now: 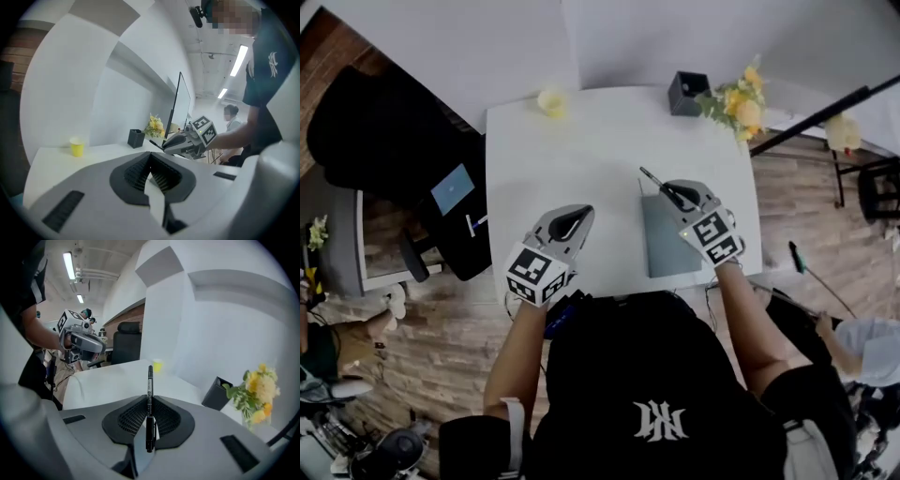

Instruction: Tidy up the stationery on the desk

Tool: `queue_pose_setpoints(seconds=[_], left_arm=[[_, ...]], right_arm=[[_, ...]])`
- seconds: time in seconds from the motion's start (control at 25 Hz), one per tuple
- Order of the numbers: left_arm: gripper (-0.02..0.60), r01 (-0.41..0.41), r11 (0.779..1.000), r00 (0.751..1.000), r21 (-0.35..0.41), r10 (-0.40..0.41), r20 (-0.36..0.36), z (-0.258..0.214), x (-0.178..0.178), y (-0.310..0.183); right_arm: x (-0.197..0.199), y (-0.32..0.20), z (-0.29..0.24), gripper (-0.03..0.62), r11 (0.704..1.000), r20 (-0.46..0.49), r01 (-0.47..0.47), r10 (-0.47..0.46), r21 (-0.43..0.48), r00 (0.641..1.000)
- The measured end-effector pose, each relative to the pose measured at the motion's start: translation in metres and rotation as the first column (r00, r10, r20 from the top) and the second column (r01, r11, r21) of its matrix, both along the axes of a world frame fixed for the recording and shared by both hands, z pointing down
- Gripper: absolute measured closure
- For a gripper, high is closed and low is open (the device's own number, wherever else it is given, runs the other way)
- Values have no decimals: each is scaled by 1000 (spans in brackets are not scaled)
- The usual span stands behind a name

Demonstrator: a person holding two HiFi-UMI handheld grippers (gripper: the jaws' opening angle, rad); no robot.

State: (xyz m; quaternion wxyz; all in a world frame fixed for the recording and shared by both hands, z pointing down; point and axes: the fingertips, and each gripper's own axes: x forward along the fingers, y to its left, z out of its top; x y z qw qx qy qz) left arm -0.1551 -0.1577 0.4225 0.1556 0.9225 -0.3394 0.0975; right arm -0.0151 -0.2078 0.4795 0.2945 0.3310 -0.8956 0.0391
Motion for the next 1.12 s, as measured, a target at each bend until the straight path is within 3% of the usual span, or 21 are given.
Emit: queue_pose_setpoints(seconds=[0.28, 0.6, 0.72, 0.84, 0.96, 1.12], left_arm=[[578, -12, 998, 999, -58, 14, 43, 25, 62, 4], [578, 33, 989, 994, -145, -18, 105, 59, 97, 16], [578, 78, 981, 991, -178, -56, 124, 74, 97, 14], [578, 101, 974, 988, -203, -74, 138, 84, 101, 14], [578, 94, 970, 989, -224, -65, 137, 92, 110, 13], [578, 64, 964, 991, -257, -31, 131, 108, 121, 13]], right_arm=[[82, 9, 28, 528, 982, 50, -167, 172, -90, 984], [143, 33, 76, 528, 918, 100, -293, 328, -266, 939], [147, 42, 94, 528, 882, 126, -310, 374, -354, 919], [150, 51, 110, 528, 827, 155, -328, 437, -457, 886], [157, 58, 124, 528, 765, 160, -345, 498, -545, 852], [157, 66, 135, 528, 716, 143, -351, 530, -603, 836]])
